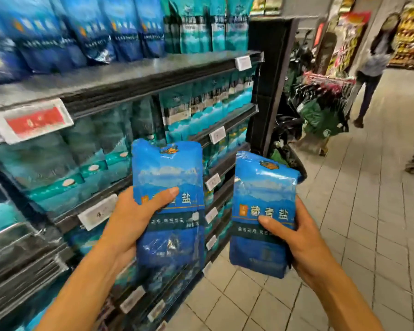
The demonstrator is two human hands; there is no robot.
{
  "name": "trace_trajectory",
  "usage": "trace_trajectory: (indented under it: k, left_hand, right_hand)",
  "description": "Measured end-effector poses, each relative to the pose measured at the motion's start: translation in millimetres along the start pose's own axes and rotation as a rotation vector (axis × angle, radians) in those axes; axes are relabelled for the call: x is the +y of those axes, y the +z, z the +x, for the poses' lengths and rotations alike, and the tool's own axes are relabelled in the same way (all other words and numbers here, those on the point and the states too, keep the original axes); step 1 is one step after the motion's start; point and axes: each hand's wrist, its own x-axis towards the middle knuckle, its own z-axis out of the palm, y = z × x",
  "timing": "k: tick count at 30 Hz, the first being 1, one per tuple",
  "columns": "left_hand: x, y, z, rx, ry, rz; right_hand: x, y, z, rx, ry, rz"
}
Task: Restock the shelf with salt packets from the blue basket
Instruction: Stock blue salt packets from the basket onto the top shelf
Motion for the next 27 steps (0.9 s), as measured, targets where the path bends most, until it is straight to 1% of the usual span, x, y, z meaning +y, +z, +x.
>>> trace_trajectory:
  k: [4,8,11,14,18,21,24,27]
  left_hand:
    - [58.2,9.2,56.3,0.031,0.199,0.086]
    - [109.4,17.4,92.0,0.095,0.306,0.078]
    - [155.1,19.1,112.9,0.157,0.394,0.122]
    - [200.7,18.1,135.6,0.215,0.463,0.175]
    - [247.3,12.0,179.0,0.329,0.485,0.19]
    - [268.2,-2.4,225.7,0.495,0.472,0.208]
    - [272.6,-24.8,269.4,0.613,0.425,0.2]
    - [268.0,-50.9,305.1,0.69,0.385,0.205]
  right_hand:
    - [-36.6,27.8,81.3,-0.097,-0.129,0.017]
    - [-81.1,59.7,153.1,-0.214,-0.257,0.039]
    - [-115.5,86.2,207.6,-0.29,-0.311,0.09]
    - [-151.1,114.6,261.2,-0.402,-0.353,0.116]
    - [-187.8,158.8,336.8,-0.561,-0.388,0.079]
    - [-202.3,197.2,399.3,-0.681,-0.37,0.043]
    - [-201.2,235.7,453.8,-0.766,-0.33,-0.017]
    - [-191.0,271.6,496.1,-0.799,-0.303,-0.073]
